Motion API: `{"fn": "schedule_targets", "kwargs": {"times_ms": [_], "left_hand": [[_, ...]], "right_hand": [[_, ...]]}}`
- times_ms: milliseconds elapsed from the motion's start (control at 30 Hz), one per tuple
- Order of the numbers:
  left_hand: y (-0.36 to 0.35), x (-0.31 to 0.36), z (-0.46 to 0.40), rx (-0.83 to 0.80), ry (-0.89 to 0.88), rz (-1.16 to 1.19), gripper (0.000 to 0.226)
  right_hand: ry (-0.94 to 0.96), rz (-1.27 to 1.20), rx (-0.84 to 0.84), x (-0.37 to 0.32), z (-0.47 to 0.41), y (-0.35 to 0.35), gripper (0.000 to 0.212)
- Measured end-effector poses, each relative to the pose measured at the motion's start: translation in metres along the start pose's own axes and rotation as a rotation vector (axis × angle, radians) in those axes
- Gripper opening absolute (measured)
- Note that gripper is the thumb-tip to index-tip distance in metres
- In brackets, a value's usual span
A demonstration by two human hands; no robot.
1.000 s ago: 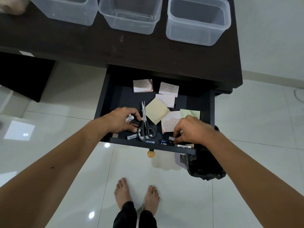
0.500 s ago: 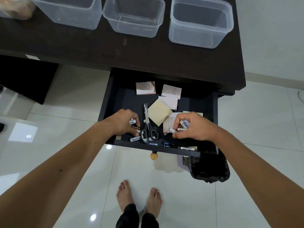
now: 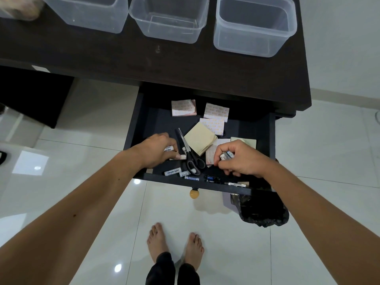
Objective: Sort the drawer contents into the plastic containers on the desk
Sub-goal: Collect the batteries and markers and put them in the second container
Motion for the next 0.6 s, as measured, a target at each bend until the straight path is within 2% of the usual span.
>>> {"fn": "schedule_targets", "kwargs": {"times_ms": [133,267,400,600], "left_hand": [[0.009,0.002,0.002,0.089,-0.023,0.105,0.013],[0.008,0.000,0.004,0.082,-0.004,0.153,0.016],[0.008,0.005,0.005,0.079,-0.043,0.203,0.009],[0.010,0.008,0.005,0.097,-0.069,0.175,0.020]], "right_hand": [[0.023,0.182,-0.058,0.000,-0.005,-0.011,0.012],[0.039,0.484,-0.041,0.006,-0.012,-0.018,0.025],[0.068,0.656,-0.008,0.003,-0.016,-0.019,0.029],[0.147,0.820,-0.023,-0.005,-0.016,-0.025,0.019]]}}
Point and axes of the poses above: each hand's wrist, its own z-axis away from the middle knuckle, its own y-axis out of the back of the hand, x = y × z, the point moved 10 cm from there along -z, towards the middle knuckle, and after that the axes turned 2 degrees about -z, right-handed, at the moved point
